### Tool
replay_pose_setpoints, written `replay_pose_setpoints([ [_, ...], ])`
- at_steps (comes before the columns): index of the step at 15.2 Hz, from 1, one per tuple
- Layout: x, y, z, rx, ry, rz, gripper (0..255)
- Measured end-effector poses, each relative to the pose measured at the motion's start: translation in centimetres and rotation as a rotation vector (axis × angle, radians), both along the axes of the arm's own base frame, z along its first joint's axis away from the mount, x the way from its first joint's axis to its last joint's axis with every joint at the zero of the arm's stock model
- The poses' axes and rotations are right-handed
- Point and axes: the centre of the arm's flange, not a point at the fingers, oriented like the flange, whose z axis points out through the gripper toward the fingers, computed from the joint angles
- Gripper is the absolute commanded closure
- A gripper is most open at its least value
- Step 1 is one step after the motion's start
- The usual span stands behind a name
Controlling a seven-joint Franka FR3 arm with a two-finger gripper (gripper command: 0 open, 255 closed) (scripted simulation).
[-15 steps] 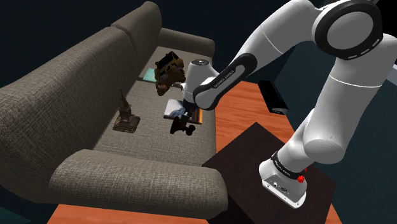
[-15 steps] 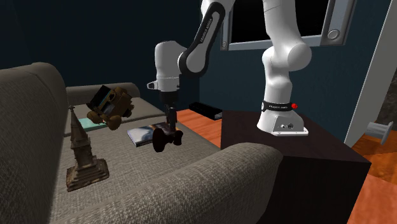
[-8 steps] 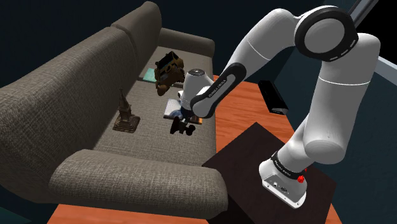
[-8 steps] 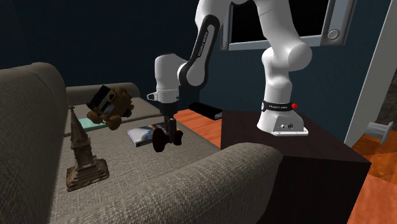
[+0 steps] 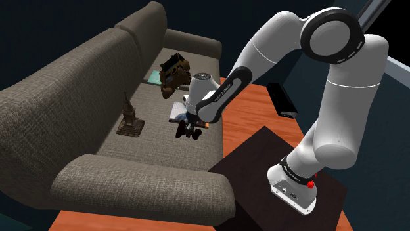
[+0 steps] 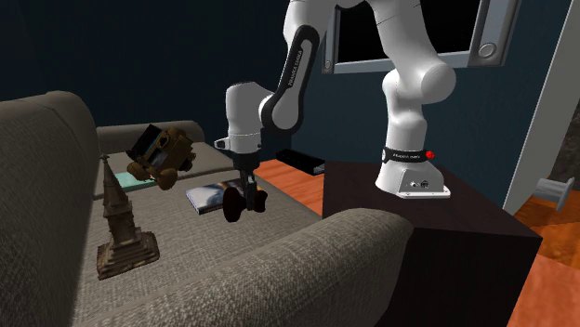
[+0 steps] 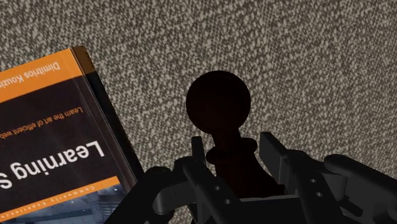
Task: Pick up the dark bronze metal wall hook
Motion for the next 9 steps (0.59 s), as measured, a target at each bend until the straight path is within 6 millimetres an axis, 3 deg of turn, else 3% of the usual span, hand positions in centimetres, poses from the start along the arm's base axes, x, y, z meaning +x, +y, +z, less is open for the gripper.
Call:
replay_pose_setpoints([
  [5,0.0,0.0,0.2,0.0,0.0,0.0,255],
  [9,-0.1,0.0,2.1,0.0,0.0,0.0,255],
])
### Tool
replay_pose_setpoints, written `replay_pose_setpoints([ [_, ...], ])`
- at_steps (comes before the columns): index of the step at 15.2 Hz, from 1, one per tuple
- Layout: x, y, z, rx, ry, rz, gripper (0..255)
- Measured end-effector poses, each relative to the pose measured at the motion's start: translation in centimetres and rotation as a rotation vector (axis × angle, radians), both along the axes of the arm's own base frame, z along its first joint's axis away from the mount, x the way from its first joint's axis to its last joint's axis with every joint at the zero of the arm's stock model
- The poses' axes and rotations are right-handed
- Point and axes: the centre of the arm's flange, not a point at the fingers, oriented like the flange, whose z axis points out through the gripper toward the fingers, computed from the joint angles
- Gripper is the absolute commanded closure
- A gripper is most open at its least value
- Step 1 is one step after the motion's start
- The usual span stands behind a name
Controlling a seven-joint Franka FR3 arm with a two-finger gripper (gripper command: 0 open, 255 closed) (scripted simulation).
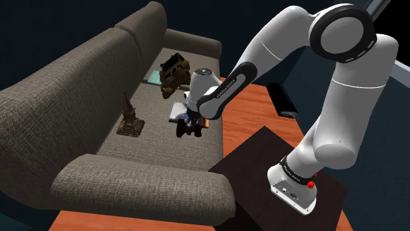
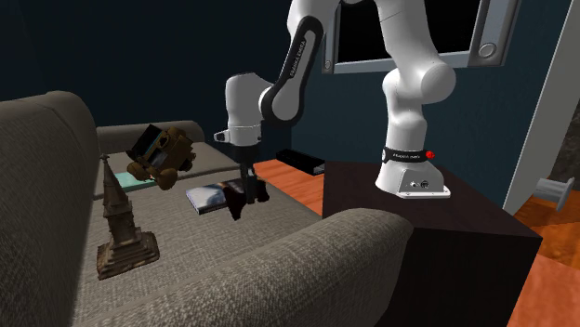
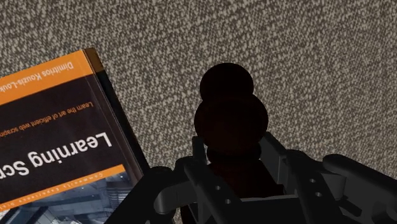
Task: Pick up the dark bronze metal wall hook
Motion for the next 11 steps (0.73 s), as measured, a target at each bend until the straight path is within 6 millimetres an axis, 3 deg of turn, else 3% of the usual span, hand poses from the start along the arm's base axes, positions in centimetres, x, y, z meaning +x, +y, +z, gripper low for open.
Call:
replay_pose_setpoints([
  [11,0.1,0.0,5.5,0.0,0.0,0.0,255],
])
